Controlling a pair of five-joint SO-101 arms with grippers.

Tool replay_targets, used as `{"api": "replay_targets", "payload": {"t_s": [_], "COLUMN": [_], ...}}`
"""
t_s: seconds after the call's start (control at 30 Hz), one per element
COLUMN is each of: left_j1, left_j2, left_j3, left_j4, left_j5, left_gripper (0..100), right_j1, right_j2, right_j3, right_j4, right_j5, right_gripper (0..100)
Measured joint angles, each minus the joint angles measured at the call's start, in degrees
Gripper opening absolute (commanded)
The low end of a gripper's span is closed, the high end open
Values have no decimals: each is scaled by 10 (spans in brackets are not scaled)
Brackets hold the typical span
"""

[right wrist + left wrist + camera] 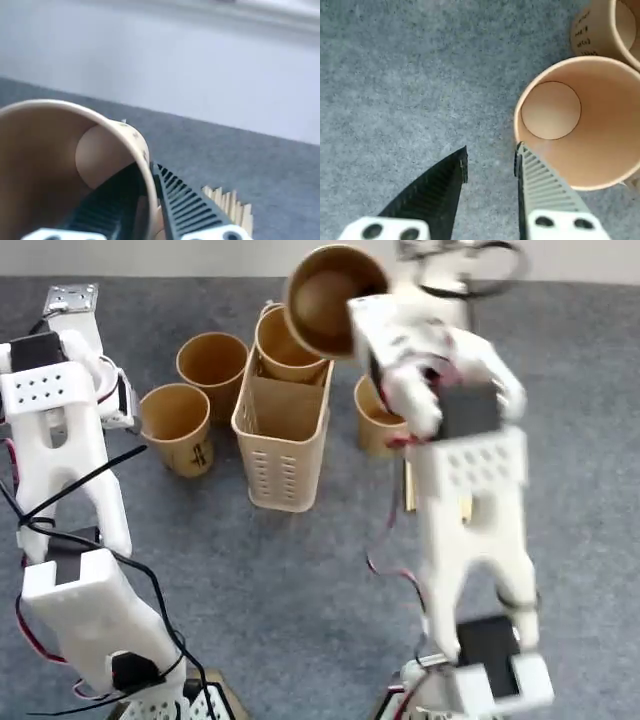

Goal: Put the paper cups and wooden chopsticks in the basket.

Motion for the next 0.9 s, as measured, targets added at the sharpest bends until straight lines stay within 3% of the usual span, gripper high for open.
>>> {"api": "replay_targets", "payload": {"t_s": [0.37, 0.53, 0.77, 0.9], "left_j1": [-19, -19, -19, -19], "left_j2": [1, 1, 1, 1], "left_j3": [-25, -25, -25, -25], "left_j4": [0, 0, 0, 0], "left_j5": [0, 0, 0, 0], "left_gripper": [184, 184, 185, 185], "right_j1": [-11, -38, -78, -76], "right_j2": [81, 81, 81, 81], "right_j3": [1, 1, 1, -6], "right_j4": [-10, 18, 38, 40], "right_j5": [-61, -47, 7, 9], "right_gripper": [6, 21, 303, 341]}}
